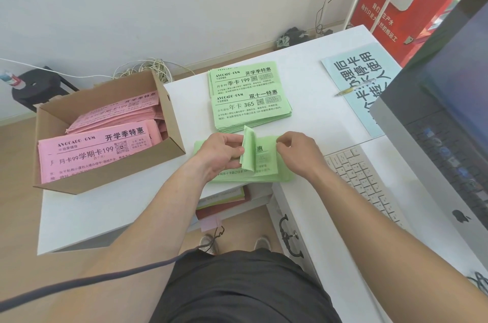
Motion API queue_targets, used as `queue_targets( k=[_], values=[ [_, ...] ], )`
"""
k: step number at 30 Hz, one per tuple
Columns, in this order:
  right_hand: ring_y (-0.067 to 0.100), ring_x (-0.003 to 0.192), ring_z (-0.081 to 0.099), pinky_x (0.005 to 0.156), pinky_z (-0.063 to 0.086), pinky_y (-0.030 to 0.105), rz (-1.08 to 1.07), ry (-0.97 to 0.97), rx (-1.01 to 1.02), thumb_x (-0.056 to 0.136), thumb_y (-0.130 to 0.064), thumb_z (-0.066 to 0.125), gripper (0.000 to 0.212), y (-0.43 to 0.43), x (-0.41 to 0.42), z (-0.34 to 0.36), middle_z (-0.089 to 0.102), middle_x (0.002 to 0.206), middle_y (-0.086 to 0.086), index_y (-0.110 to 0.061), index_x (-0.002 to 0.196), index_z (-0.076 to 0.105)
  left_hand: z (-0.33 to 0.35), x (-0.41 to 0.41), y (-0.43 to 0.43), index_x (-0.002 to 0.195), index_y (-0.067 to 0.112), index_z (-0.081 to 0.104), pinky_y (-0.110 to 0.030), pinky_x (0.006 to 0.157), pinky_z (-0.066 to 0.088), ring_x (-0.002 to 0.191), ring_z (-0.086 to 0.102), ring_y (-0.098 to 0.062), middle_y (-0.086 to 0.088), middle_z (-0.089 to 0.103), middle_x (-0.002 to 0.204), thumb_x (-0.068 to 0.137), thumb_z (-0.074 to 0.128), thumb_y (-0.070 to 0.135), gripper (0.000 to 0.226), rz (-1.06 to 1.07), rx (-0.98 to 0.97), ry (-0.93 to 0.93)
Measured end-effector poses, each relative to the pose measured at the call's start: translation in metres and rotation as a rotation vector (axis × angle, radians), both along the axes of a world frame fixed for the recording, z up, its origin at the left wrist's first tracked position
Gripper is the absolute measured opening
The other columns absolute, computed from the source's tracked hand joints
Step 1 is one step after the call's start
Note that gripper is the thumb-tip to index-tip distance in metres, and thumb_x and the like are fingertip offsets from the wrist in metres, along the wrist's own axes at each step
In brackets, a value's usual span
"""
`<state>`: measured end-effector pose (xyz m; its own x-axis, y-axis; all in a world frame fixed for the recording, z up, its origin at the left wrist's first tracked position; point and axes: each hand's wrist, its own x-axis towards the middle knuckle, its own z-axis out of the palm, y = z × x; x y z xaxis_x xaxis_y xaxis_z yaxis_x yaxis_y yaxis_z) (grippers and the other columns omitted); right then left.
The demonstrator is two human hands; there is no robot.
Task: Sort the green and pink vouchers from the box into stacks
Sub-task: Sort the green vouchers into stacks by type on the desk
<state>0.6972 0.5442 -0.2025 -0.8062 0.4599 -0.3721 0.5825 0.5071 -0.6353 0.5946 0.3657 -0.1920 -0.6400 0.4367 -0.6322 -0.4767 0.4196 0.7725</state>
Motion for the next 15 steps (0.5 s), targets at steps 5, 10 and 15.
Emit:
queue_targets(
  k=[5,10,15],
  values=[
    [0.02,0.115,0.061,0.097,0.049,0.036,0.002,0.006,0.006,0.096,-0.024,0.051,0.031,-0.002,-0.005,0.002,0.069,0.125,-0.004,-0.02,0.121,0.068,0.005,-0.001,-0.001,0.111,0.012,0.071,-0.029,0.077,0.062,0.091,0.075,-0.015,-0.004,0.077,0.102,0.097,0.048,-0.014,0.038,-0.05,0.02,-0.012],
    [0.023,0.123,0.058,0.098,0.047,0.037,-0.023,0.001,0.074,0.099,-0.019,0.047,0.038,-0.004,-0.011,0.001,0.064,0.135,0.0,-0.018,0.133,0.062,0.006,-0.003,-0.004,0.121,0.01,0.069,-0.034,0.088,0.06,0.102,0.073,-0.02,-0.008,0.077,0.109,0.095,0.045,-0.018,0.046,-0.133,0.023,-0.041],
    [0.023,0.115,0.059,0.094,0.047,0.036,-0.061,0.066,0.089,0.099,-0.022,0.048,0.036,-0.013,-0.015,-0.002,0.061,0.132,0.002,-0.018,0.133,0.06,0.006,-0.006,-0.01,0.126,0.01,0.062,-0.029,0.087,0.059,0.104,0.073,-0.02,-0.011,0.072,0.118,0.092,0.047,-0.021,0.048,-0.157,0.017,-0.083]
  ],
)
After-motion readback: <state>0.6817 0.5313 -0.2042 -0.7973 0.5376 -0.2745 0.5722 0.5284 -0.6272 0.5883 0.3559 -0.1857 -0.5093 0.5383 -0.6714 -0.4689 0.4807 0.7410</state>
